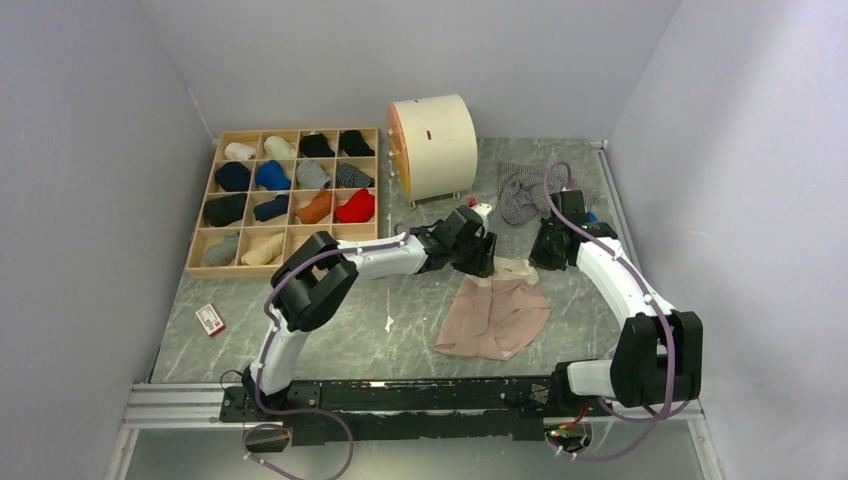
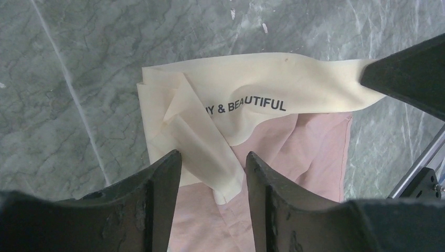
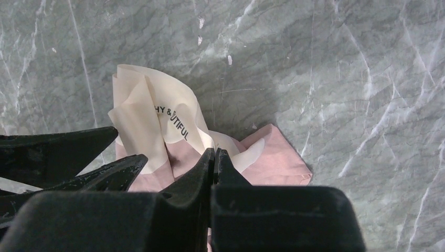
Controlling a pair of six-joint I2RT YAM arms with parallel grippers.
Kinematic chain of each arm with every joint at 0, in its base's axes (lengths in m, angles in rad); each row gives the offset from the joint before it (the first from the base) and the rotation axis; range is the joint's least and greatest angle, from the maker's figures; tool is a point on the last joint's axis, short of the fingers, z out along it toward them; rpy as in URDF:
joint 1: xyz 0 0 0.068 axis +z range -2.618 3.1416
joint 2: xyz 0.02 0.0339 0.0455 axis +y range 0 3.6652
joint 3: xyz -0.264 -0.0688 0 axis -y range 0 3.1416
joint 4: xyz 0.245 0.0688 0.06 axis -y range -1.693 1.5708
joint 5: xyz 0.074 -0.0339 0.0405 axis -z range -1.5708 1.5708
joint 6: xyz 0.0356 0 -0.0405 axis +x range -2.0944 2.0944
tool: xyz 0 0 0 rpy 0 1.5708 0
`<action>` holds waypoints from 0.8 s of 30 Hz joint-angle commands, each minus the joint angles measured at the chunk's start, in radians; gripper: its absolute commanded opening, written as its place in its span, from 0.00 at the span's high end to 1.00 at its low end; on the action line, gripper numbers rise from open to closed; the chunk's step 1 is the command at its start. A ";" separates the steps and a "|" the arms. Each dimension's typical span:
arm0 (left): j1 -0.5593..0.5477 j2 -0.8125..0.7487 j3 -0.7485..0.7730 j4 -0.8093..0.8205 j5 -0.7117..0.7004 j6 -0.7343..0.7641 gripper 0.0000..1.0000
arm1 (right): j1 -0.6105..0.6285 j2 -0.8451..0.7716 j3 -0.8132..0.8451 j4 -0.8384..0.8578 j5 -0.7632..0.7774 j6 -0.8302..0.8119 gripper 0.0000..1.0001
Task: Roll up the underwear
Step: Flatten out the underwear at the center of the board.
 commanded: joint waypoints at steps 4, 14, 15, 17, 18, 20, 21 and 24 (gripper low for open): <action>-0.008 0.043 0.082 -0.050 0.003 -0.001 0.43 | -0.005 -0.032 0.007 0.026 -0.006 -0.008 1.00; -0.021 0.049 0.099 -0.092 -0.031 0.004 0.56 | -0.007 -0.032 0.023 0.017 -0.010 -0.008 1.00; -0.021 0.045 0.096 -0.084 -0.026 0.003 0.61 | -0.007 -0.032 0.027 0.015 -0.009 -0.009 1.00; -0.022 0.038 0.097 -0.081 -0.021 0.004 0.75 | -0.007 -0.035 0.032 0.010 -0.012 -0.008 1.00; -0.021 0.036 0.100 -0.083 -0.023 0.006 0.82 | -0.007 -0.037 0.033 0.009 -0.012 -0.006 1.00; -0.023 0.019 0.099 -0.097 -0.031 0.013 0.94 | -0.007 -0.046 0.037 0.004 -0.012 -0.006 1.00; -0.021 -0.002 0.087 -0.086 -0.035 0.017 0.95 | -0.007 -0.051 0.041 -0.001 -0.012 -0.005 1.00; -0.021 -0.090 0.032 -0.076 -0.061 0.022 0.95 | -0.007 -0.071 0.059 -0.019 -0.012 0.000 1.00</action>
